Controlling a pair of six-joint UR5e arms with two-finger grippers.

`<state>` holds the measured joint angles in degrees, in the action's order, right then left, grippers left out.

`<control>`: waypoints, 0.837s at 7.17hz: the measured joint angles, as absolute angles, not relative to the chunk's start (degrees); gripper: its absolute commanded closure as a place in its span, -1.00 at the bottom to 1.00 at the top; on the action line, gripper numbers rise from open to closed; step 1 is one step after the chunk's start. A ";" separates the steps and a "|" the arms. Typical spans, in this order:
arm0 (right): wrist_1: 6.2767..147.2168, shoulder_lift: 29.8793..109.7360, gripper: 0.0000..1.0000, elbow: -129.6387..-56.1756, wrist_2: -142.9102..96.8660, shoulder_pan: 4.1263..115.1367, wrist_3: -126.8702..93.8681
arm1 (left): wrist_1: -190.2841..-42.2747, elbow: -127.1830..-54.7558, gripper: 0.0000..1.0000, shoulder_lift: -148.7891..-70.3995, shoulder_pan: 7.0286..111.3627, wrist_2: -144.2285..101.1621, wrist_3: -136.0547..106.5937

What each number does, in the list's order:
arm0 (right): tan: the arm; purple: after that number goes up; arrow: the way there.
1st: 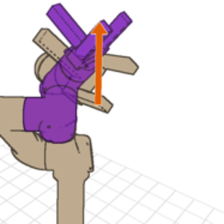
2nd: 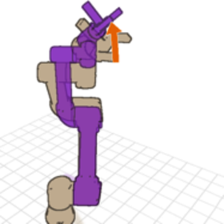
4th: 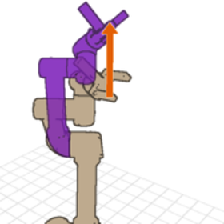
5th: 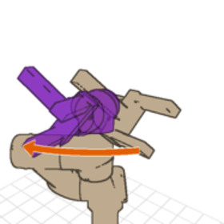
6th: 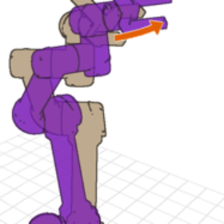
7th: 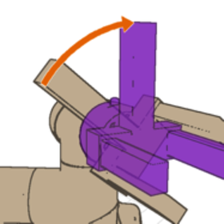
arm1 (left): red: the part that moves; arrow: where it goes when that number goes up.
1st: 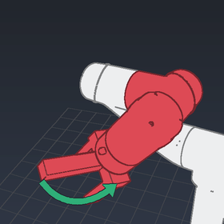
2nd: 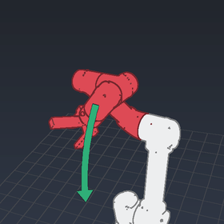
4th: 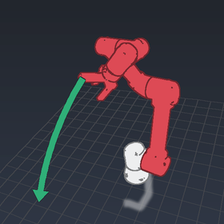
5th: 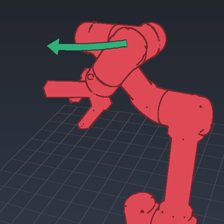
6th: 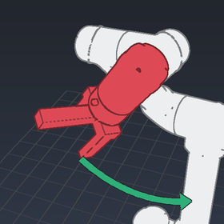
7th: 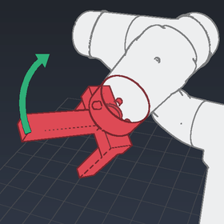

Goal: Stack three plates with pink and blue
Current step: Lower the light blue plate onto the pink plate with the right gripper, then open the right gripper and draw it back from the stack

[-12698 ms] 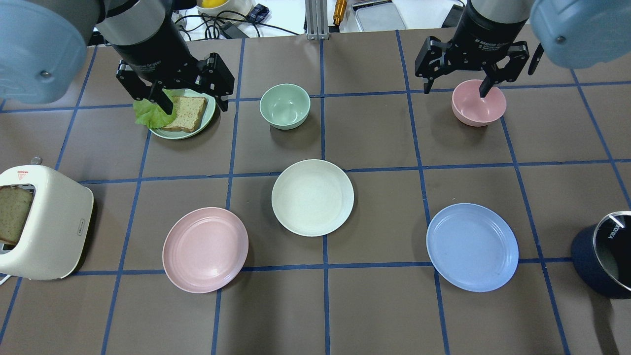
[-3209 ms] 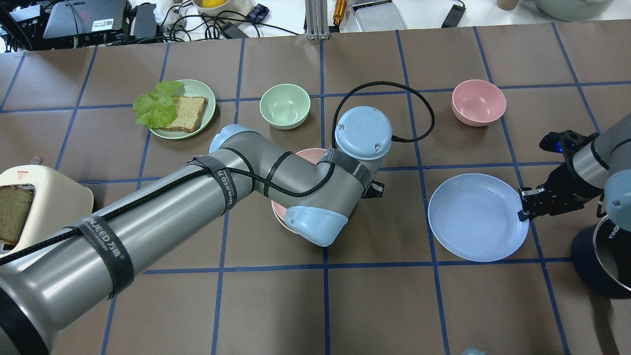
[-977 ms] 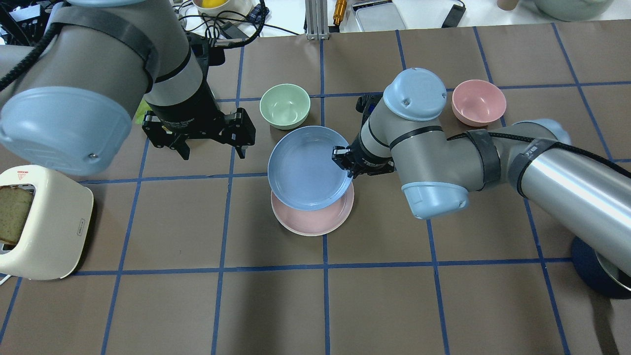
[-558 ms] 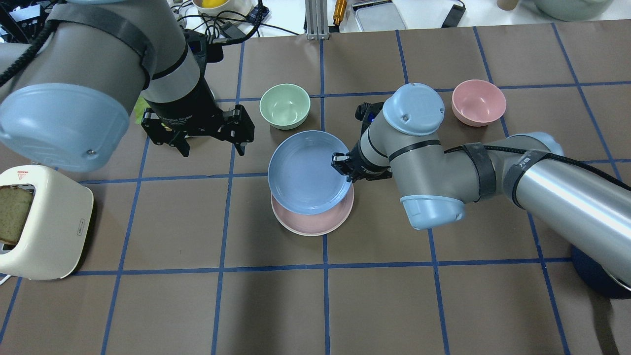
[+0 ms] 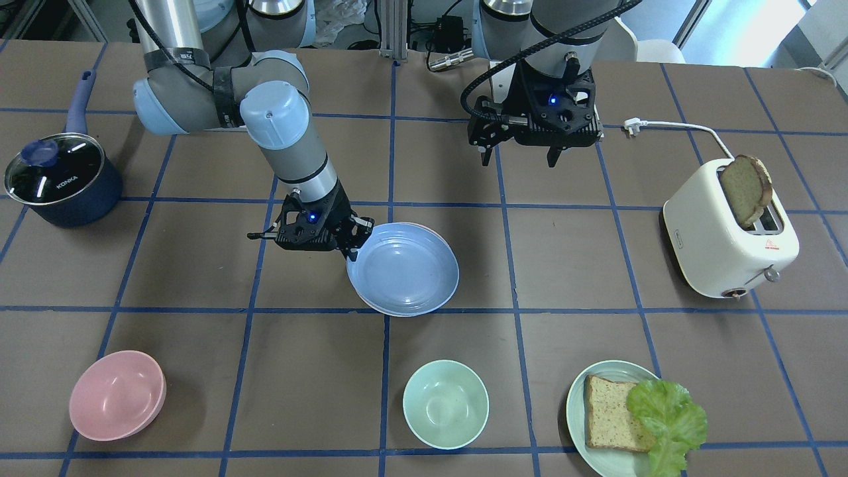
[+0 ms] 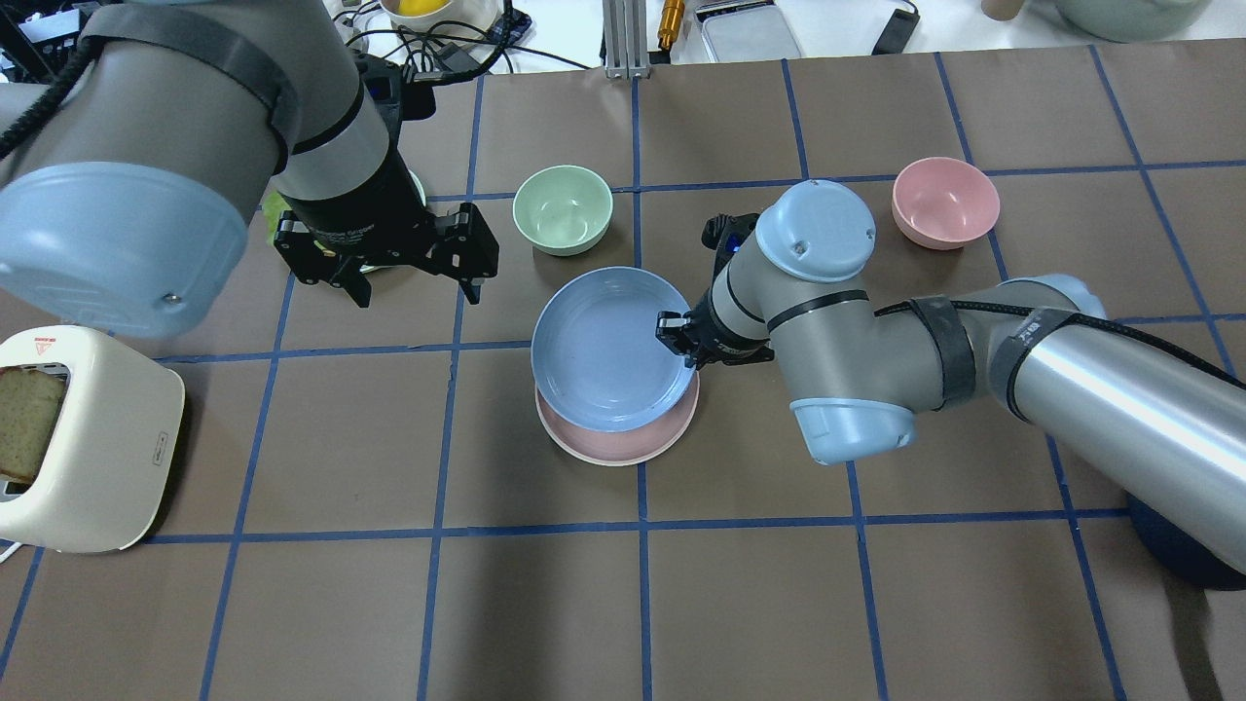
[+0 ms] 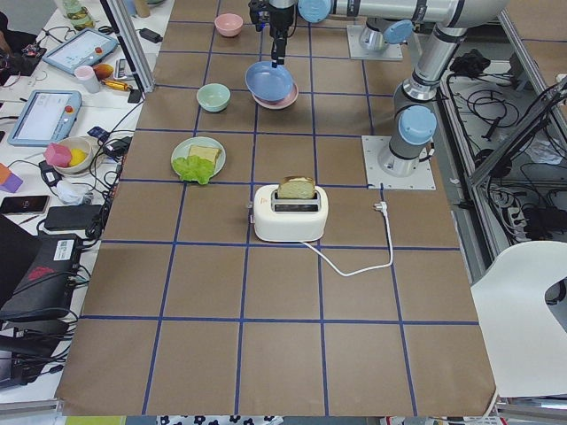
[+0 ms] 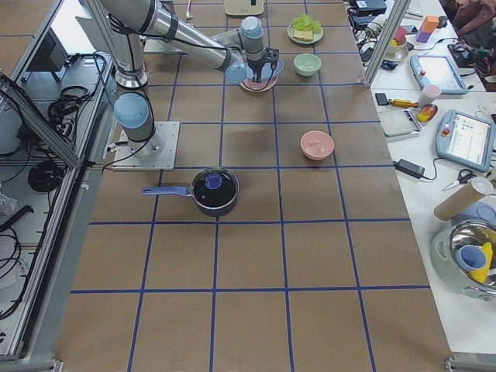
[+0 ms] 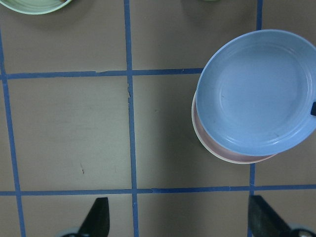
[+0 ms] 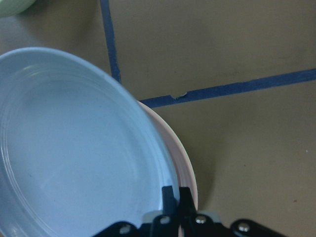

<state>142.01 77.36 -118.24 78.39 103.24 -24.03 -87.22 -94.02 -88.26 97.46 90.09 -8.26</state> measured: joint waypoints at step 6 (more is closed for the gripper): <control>145.56 77.59 -1.00 -119.95 78.69 103.28 -24.41 | -87.19 -92.98 -1.00 -88.24 95.30 89.39 -8.27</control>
